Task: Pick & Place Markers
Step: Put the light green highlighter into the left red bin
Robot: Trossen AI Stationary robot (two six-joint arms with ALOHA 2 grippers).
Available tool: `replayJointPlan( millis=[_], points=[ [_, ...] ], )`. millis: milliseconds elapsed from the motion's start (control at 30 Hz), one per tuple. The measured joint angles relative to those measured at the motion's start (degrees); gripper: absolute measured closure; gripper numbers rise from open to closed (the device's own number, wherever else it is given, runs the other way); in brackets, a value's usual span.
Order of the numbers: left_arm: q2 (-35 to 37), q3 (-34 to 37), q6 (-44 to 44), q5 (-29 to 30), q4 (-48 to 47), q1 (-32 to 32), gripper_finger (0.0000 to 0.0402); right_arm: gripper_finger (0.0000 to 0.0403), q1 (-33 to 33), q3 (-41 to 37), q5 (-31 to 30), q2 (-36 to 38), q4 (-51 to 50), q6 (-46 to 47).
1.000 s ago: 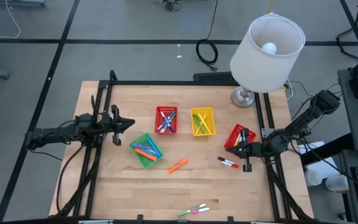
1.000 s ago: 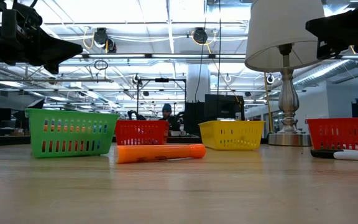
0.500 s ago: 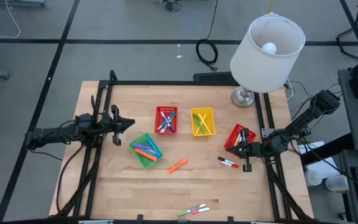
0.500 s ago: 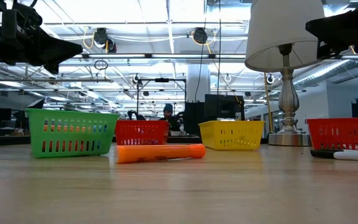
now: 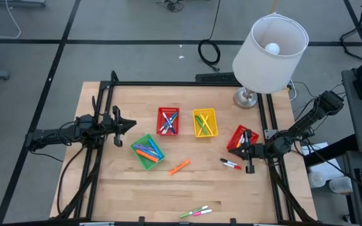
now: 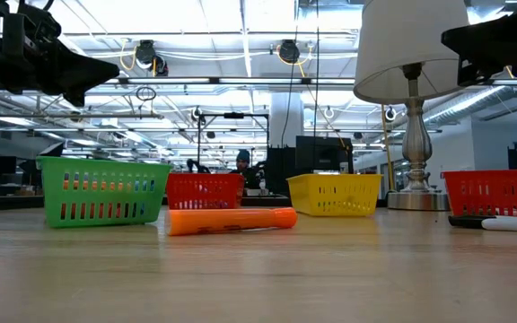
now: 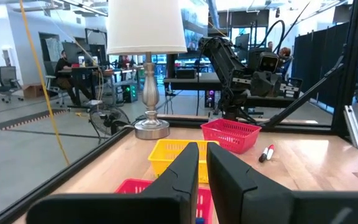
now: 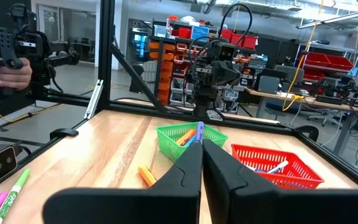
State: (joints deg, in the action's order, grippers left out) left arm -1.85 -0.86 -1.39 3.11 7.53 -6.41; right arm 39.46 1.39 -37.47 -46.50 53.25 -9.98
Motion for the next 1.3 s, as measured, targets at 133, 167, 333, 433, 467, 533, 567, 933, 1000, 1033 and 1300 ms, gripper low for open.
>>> replayJointPlan(
  millis=[133, 167, 333, 433, 467, 533, 567, 933, 1000, 1033, 1300],
  points=[
    [0.0, 0.0, 0.0, 0.0, 0.0, 0.0, 0.036, 0.0403, 0.0, 0.0, 0.0, 0.0, 0.0, -0.1],
    [0.0, 0.0, 0.0, 0.0, 0.0, 0.0, 0.036, 0.0403, 0.0, 0.0, 0.0, 0.0, 0.0, -0.2],
    [0.0, 0.0, 0.1, 0.0, 0.0, 0.0, 0.036, 0.0403, 0.0, 0.0, 0.0, 0.0, 0.0, -0.1],
    [0.0, 0.0, 0.7, 0.0, 0.0, 0.0, 0.036, 0.0403, 0.0, 0.0, 0.0, 0.0, 0.0, 0.4],
    [0.0, 0.0, 1.7, 0.0, 0.0, 0.0, 0.036, 0.0403, 0.0, 0.0, 0.0, 0.0, 0.0, 0.5],
    [0.0, -0.1, 5.2, -0.1, 0.0, 0.1, 0.036, 0.0403, 0.0, 0.0, 0.0, 0.0, 0.0, 1.1],
    [0.0, -0.4, 7.1, -0.6, -0.1, 0.2, 0.036, 0.0403, 0.0, 0.0, 0.0, 0.0, 0.0, 1.3],
    [-11.2, -7.6, 10.8, -4.3, 3.6, 10.2, 0.0362, 0.0403, 0.0, 0.0, 0.0, 0.0, 0.1, -2.6],
    [-17.2, -9.1, 10.9, -1.4, 8.0, 13.5, 0.0372, 0.0403, 0.0, 0.0, -0.2, 0.0, 0.6, -4.0],
    [-20.9, -10.1, 10.9, 0.1, 9.9, 15.2, 0.0381, 0.0403, 0.0, 0.0, -0.2, 0.0, 1.0, -4.4],
    [-54.4, -25.7, 10.6, 8.8, 13.4, 25.5, 0.0388, 0.0403, 0.0, 0.0, -0.2, 0.0, 2.6, -9.1]
  ],
)
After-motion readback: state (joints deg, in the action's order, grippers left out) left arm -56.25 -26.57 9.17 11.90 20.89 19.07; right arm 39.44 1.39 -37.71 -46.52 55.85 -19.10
